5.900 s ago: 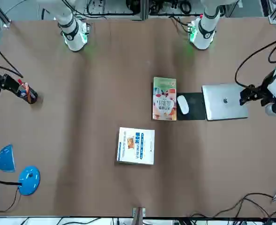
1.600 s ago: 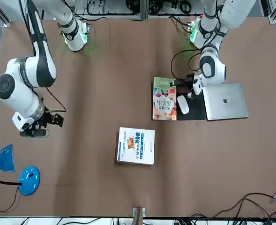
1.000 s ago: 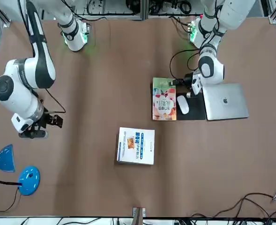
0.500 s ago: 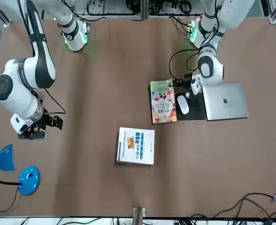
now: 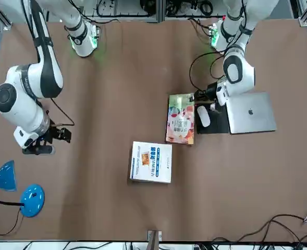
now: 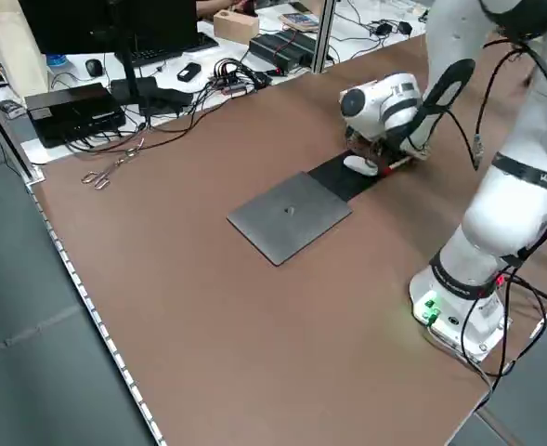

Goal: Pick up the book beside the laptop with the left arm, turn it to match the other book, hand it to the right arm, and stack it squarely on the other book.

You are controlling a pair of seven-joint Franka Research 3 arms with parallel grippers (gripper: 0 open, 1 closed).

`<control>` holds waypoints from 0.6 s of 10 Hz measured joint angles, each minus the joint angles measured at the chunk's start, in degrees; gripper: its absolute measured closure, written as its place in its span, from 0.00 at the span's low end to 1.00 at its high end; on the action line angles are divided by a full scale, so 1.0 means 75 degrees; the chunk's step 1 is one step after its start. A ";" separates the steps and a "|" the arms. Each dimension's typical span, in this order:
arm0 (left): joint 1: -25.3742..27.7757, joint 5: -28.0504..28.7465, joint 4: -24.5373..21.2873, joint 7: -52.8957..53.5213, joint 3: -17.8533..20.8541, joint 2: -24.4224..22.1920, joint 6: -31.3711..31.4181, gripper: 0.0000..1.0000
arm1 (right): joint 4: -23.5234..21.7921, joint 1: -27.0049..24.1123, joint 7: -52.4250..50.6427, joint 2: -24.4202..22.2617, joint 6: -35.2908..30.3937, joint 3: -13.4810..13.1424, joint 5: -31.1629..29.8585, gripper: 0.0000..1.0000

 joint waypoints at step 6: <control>0.0000 0.0098 0.0662 -0.0037 -0.0032 -0.1279 0.0021 0.84 | 0.0178 0.0104 0.0006 0.0001 -0.0606 0.0024 0.0014 0.00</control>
